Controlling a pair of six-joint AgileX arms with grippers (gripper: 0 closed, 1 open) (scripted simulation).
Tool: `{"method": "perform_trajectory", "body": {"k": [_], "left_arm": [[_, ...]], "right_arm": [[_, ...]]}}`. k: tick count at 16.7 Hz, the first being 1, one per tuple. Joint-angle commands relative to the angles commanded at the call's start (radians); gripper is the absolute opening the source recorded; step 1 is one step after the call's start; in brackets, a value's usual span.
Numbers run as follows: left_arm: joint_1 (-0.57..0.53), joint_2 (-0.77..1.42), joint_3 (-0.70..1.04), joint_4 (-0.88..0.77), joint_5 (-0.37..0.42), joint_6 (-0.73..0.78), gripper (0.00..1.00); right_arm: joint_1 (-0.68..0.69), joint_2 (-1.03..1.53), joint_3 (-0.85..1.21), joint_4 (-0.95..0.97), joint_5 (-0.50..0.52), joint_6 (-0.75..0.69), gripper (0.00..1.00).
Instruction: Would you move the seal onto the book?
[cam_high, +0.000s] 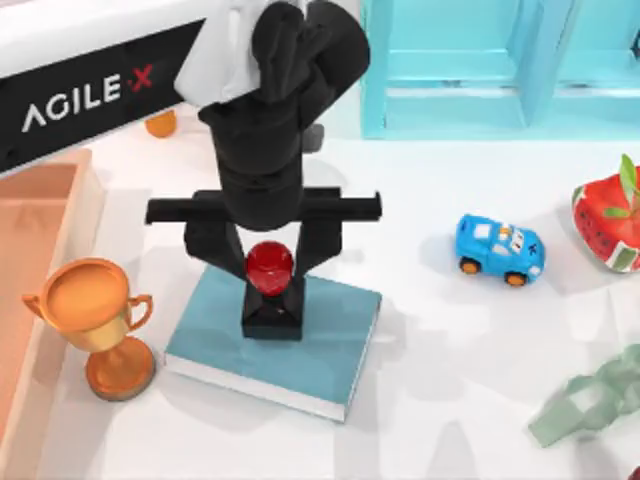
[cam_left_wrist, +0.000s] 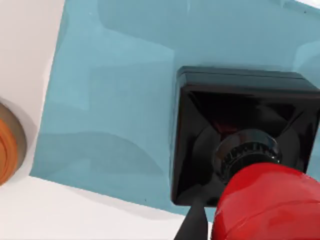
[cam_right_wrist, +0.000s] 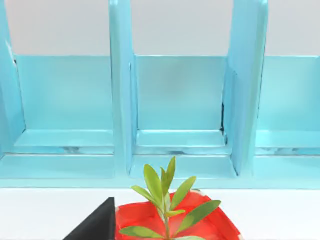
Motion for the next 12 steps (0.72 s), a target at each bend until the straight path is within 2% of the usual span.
{"method": "perform_trajectory", "body": {"k": [4,12], "left_arm": [[0.0,0.0,0.0,0.0,0.0,0.0,0.98],[0.0,0.0,0.0,0.0,0.0,0.0,1.0]], "right_arm": [[0.0,0.0,0.0,0.0,0.0,0.0,1.0],[0.0,0.0,0.0,0.0,0.0,0.0,1.0]]}}
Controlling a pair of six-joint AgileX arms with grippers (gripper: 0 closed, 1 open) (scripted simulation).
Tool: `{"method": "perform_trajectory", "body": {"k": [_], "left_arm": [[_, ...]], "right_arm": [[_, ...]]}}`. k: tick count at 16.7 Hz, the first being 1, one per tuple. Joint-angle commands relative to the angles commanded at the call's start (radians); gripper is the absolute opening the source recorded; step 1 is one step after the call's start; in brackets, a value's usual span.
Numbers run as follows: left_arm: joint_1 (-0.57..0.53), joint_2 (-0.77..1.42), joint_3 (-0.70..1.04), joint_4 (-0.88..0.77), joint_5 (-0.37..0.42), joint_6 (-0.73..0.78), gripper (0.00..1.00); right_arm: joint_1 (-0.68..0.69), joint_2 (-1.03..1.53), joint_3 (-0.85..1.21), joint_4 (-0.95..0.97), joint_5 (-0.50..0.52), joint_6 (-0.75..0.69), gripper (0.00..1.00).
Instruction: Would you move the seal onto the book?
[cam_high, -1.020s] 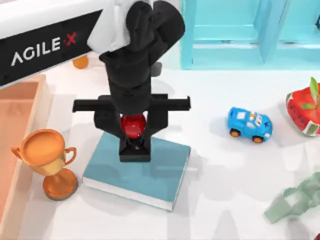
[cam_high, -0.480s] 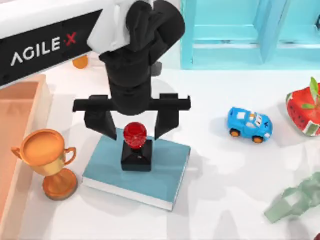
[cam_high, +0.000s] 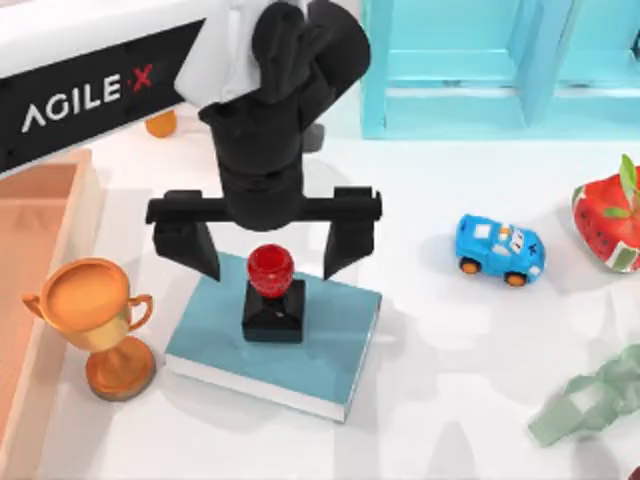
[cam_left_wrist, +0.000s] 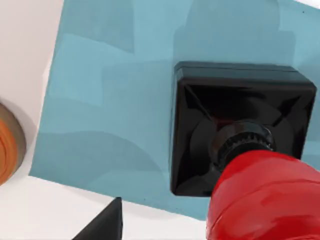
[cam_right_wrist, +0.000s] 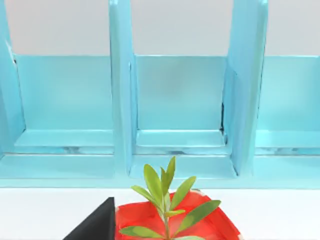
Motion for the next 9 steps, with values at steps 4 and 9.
{"method": "perform_trajectory", "body": {"k": [4,9], "left_arm": [[0.001,0.002,0.039,-0.039,0.0,-0.001,1.0],[0.001,-0.002,0.115,-0.117,0.0,-0.001,1.0]], "right_arm": [[0.0,0.0,0.0,0.0,0.0,0.0,1.0],[0.0,0.0,0.0,0.0,0.0,0.0,1.0]]}}
